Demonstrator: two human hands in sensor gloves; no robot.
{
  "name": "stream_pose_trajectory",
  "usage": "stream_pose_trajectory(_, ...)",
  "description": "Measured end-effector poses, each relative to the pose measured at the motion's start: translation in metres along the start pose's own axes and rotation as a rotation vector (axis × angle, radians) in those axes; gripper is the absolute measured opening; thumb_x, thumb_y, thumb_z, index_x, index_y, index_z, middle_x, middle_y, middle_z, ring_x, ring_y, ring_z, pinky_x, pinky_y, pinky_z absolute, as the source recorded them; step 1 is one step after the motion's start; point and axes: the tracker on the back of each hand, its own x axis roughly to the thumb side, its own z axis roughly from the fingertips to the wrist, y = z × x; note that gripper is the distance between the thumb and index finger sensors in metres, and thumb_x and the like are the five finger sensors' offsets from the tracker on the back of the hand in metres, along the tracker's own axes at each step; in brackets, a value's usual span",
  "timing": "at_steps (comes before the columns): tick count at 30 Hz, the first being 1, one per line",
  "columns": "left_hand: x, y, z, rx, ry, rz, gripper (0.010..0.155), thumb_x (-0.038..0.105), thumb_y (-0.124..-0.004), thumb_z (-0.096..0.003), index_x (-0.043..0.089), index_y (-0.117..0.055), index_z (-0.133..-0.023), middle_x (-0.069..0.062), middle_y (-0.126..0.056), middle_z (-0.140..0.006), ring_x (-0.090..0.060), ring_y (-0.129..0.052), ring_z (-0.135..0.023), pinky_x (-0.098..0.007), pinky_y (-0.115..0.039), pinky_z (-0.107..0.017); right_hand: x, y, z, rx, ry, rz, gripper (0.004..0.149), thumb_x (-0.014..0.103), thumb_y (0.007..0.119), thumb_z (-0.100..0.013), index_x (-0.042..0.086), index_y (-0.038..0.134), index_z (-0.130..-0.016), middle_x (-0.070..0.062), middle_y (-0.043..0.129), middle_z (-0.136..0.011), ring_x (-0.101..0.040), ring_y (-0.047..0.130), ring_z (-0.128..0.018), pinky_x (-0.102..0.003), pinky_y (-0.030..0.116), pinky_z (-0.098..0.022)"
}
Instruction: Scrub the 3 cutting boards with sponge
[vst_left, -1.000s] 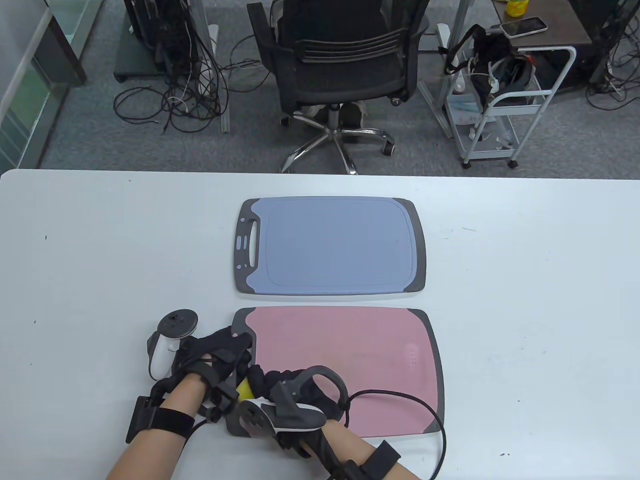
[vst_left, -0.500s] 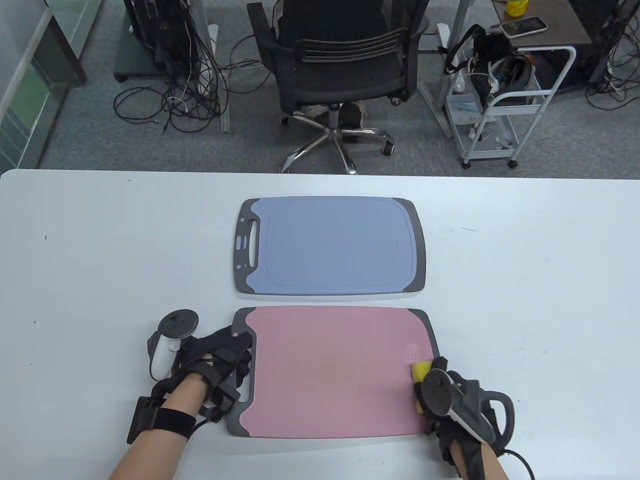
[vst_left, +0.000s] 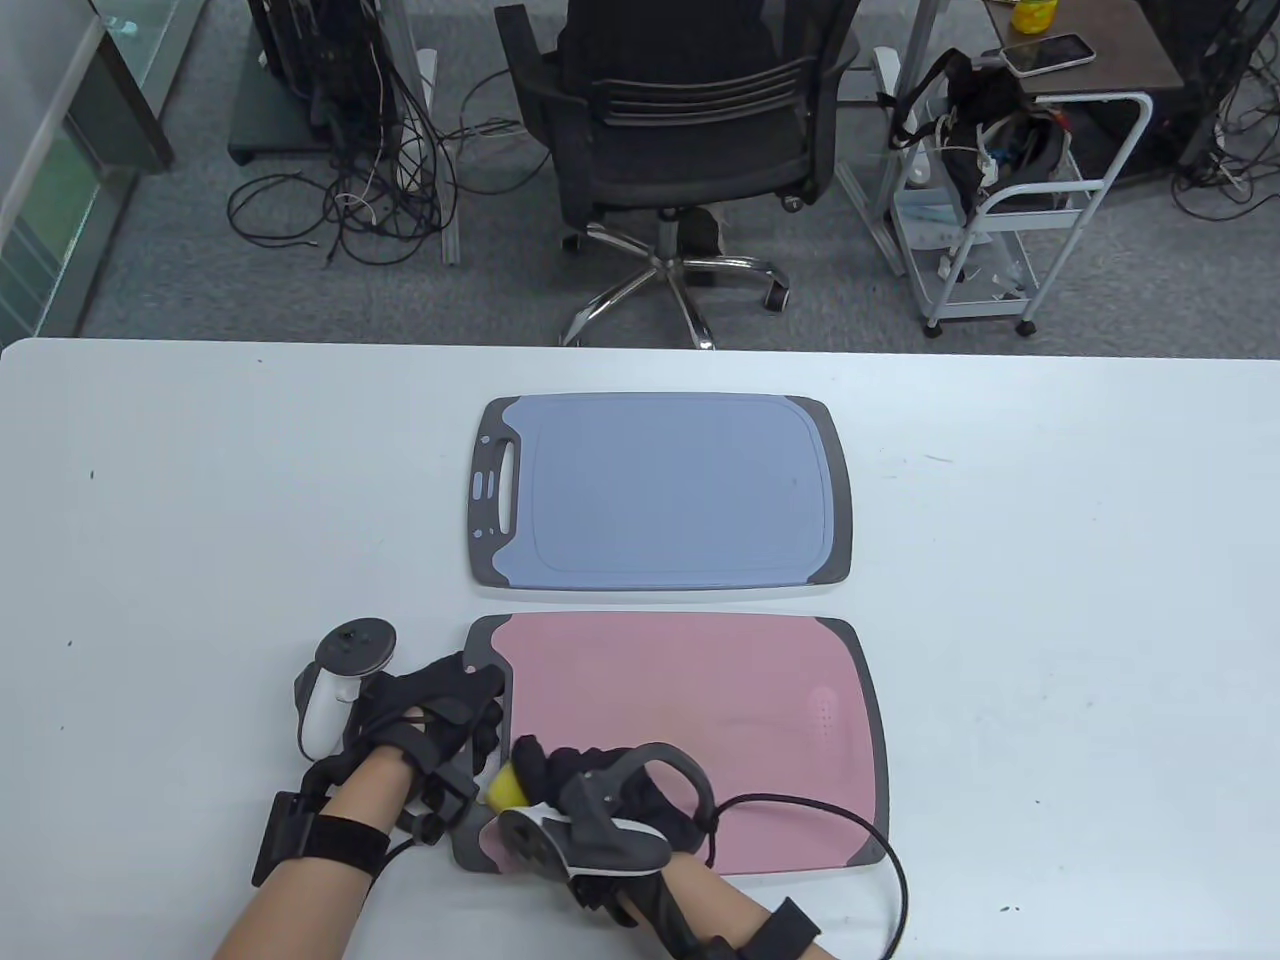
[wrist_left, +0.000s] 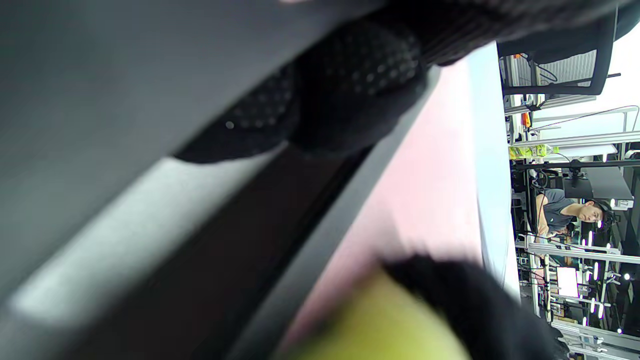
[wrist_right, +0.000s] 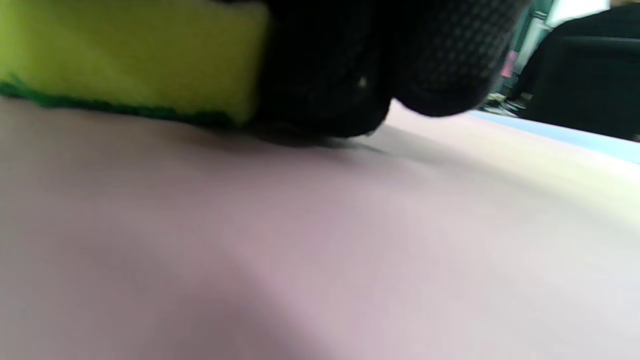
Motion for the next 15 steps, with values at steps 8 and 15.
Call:
stream_pose_trajectory(8,0.000,0.000,0.000,0.016,-0.003,-0.014,0.051,0.050,-0.076,-0.0564,0.012,-0.075,-0.089,0.003,-0.098,-0.062,-0.001,-0.111,-0.031,-0.027,-0.103,-0.025,-0.174,0.041,0.123,0.096,0.542,-0.088,0.071,0.057,0.069,-0.048,0.012,0.065,-0.103,-0.006,0.089,-0.066,-0.015,0.094,-0.040,-0.040,0.084,-0.038)
stream_pose_trajectory(15,0.001,0.000,-0.001,0.018,-0.001,-0.016,0.051,0.051,-0.076,-0.0564,0.012,-0.075,-0.089,0.004,-0.098,-0.062,0.000,-0.110,-0.031,-0.027,-0.103,-0.025,-0.136,0.031,0.091,0.043,0.367,-0.075,0.072,0.056,0.070,-0.048,0.009,0.065,-0.102,-0.008,0.089,-0.065,-0.014,0.094,-0.040,-0.039,0.084,-0.038)
